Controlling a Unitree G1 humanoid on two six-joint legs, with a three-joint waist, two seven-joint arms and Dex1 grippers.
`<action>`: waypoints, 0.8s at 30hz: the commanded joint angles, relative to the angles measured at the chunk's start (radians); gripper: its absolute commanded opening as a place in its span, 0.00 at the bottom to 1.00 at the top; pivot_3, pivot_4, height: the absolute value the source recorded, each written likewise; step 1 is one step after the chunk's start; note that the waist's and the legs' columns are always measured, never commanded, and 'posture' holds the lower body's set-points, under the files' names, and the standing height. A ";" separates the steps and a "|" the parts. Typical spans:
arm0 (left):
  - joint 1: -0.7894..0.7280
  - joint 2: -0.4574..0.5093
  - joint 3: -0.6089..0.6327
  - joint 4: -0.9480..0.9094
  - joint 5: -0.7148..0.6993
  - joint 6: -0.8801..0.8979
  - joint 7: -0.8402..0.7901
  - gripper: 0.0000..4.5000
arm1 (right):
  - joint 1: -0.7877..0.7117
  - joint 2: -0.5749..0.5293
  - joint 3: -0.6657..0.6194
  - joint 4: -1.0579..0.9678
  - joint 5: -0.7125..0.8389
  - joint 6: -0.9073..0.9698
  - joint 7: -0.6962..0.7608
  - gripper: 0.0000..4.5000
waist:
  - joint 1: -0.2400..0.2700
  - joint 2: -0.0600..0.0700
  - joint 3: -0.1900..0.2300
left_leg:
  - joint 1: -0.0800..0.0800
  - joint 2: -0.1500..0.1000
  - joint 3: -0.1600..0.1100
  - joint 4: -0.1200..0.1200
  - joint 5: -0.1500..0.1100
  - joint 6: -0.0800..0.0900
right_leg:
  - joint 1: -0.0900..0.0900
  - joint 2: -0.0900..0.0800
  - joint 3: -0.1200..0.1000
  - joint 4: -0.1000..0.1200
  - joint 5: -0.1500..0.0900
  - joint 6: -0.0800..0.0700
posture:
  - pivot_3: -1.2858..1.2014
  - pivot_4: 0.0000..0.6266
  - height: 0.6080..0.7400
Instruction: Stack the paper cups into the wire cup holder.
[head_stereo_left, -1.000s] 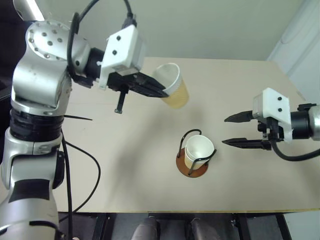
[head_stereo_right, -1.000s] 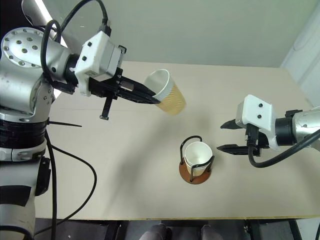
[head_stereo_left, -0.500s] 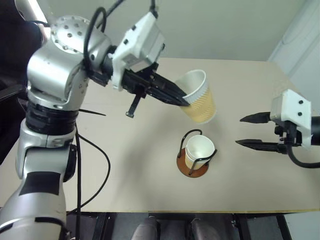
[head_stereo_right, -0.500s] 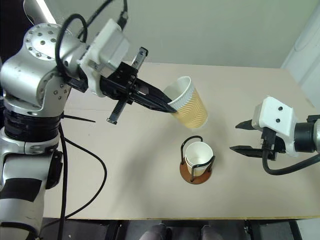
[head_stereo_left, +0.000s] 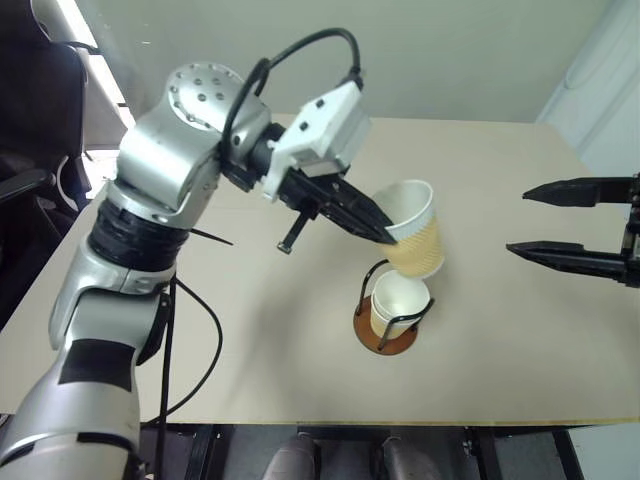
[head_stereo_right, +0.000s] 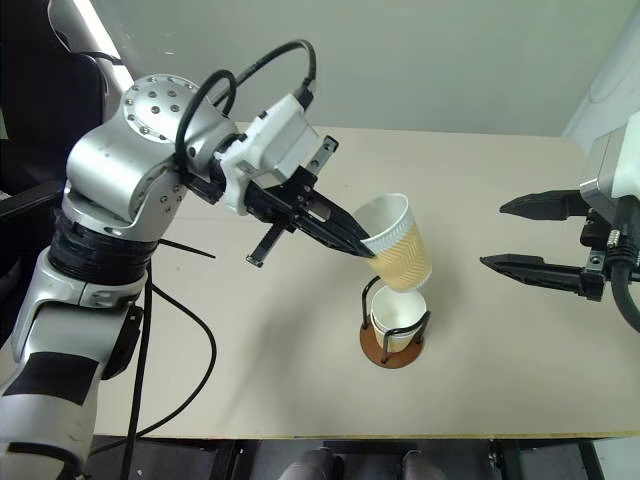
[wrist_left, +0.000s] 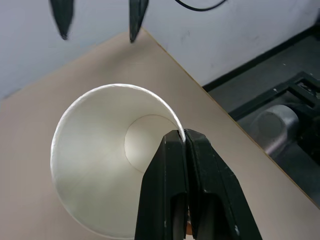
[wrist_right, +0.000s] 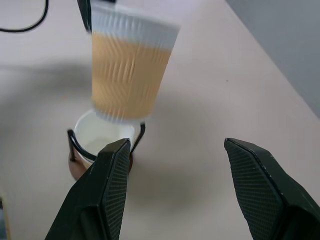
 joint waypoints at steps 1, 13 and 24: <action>-0.036 0.002 -0.035 -0.003 -0.019 -0.050 -0.041 0.01 | 0.001 -0.018 -0.041 -0.017 0.028 0.010 -0.030 0.68 | 0.000 0.000 0.000 | 0.000 0.000 0.000 0.000 0.000 0.000 | 0.000 0.000 0.000 0.000 0.000 0.000 | 0.52 0.24 1.00; -0.028 0.041 -0.187 -0.022 0.043 -0.184 -0.041 0.01 | 0.013 -0.034 -0.006 -0.006 0.023 -0.029 -0.062 0.68 | 0.001 0.000 0.000 | 0.000 0.000 0.000 0.000 0.000 0.000 | 0.000 0.000 0.000 0.000 0.000 0.000 | 0.52 0.24 1.00; -0.028 0.031 -0.209 0.028 0.099 -0.260 -0.041 0.01 | 0.014 -0.036 0.008 -0.002 0.030 -0.050 -0.085 0.68 | 0.001 0.000 0.000 | 0.000 0.000 0.000 0.001 -0.001 0.001 | 0.000 0.000 0.000 0.001 0.000 0.001 | 0.52 0.24 1.00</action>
